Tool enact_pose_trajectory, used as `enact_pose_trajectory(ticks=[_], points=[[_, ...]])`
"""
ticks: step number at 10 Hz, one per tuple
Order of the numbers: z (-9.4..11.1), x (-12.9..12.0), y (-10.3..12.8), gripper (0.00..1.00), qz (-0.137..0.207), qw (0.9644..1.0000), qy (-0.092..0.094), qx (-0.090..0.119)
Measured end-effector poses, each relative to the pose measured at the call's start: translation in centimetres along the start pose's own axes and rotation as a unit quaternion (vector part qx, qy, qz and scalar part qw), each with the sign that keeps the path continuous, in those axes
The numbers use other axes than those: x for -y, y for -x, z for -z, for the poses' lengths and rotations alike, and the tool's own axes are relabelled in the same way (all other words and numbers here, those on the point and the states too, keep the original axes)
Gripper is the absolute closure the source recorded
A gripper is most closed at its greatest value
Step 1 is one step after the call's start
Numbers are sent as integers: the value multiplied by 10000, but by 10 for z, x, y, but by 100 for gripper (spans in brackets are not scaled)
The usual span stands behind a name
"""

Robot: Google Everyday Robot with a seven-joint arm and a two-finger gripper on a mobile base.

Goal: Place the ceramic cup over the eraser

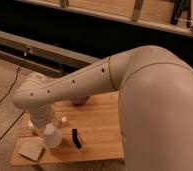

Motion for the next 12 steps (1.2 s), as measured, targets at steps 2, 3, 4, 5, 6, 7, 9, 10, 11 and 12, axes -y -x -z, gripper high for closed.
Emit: enact_pose_trajectory(ticks=[2,3,4,5,6,7,9,10,11,12], points=[[33,-1,1,100,2,9999,-110,80],[45,0,-2,100,-14,9998,-189,65],[51,1,-5,100,-19,9997,-239,36],[60,1,-8,100,-50,9995,-314,23],[65,3,-11,100,-82,9993,-365,10],[70,4,-14,100,-126,9990,-418,7],[80,6,-21,100,-228,9983,-542,11],[83,9,-26,100,-291,9977,-609,10],[85,12,-31,100,-359,9971,-668,0],[86,15,-37,100,-441,9964,-728,-27]])
